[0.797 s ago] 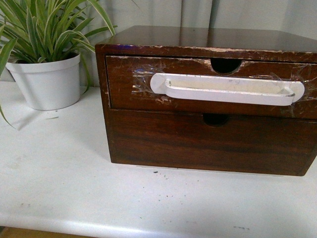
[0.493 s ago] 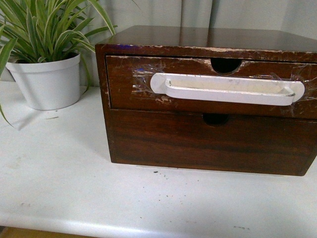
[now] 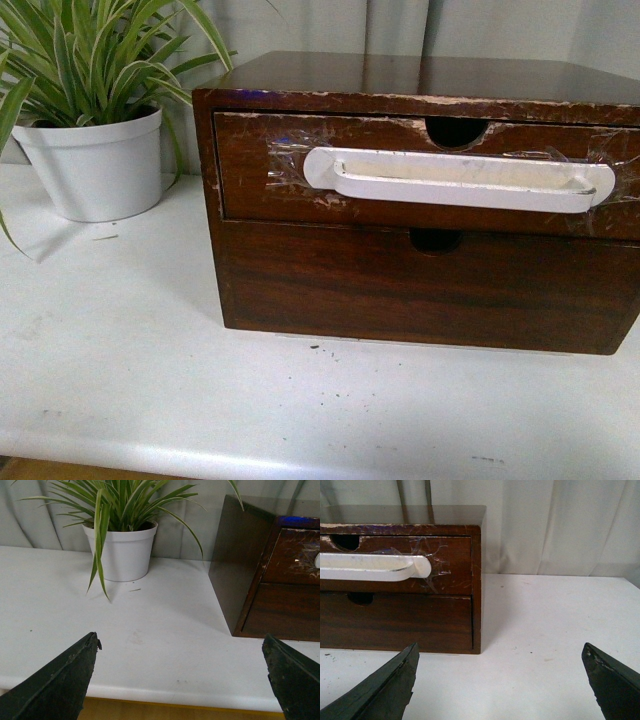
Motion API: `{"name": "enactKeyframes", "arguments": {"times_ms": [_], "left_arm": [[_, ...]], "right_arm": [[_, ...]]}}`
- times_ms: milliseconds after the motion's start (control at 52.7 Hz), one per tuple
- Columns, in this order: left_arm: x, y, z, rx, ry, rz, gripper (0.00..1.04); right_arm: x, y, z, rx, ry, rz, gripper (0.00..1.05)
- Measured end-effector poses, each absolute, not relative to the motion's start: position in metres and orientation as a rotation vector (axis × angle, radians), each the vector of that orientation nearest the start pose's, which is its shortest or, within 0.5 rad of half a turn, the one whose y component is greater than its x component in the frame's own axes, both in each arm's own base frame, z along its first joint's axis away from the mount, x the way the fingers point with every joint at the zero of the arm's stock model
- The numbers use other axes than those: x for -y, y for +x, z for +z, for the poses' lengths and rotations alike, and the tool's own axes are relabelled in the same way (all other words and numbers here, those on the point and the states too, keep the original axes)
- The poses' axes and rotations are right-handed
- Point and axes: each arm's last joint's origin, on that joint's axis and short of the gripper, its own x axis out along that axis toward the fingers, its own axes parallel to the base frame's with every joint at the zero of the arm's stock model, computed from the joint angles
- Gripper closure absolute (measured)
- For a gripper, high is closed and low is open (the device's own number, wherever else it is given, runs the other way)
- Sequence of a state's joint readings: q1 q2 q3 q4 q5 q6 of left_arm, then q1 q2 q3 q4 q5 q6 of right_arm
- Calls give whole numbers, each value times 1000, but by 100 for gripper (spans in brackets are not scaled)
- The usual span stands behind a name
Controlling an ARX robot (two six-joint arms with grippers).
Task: Open drawer
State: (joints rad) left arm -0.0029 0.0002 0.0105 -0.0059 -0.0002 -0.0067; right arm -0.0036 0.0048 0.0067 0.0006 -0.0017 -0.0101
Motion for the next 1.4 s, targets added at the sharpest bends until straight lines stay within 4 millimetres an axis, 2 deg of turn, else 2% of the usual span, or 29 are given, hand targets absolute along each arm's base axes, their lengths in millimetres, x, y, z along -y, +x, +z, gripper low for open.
{"name": "enactKeyframes", "arguments": {"times_ms": [493, 645, 740, 967, 1138, 1290, 1404], "left_arm": [[0, 97, 166, 4, -7, -3, 6], [1, 101, 167, -75, -68, 176, 6], [3, 111, 183, -99, -56, 65, 6], [21, 142, 215, -160, 134, -318, 6], [58, 189, 242, -235, 388, -660, 6], [93, 230, 255, -265, 526, -813, 6], [115, 248, 262, -276, 591, -894, 6]], "right_arm": [[0, 98, 165, 1, -10, 4, 9], [-1, 102, 167, -146, -9, 306, 9], [-3, 108, 181, -193, -93, 433, 9], [-5, 136, 214, -254, -361, 524, 9], [-19, 177, 247, -275, -612, 589, 9], [-31, 203, 251, -327, -755, 647, 9], [-35, 216, 252, -345, -831, 685, 9]]}}
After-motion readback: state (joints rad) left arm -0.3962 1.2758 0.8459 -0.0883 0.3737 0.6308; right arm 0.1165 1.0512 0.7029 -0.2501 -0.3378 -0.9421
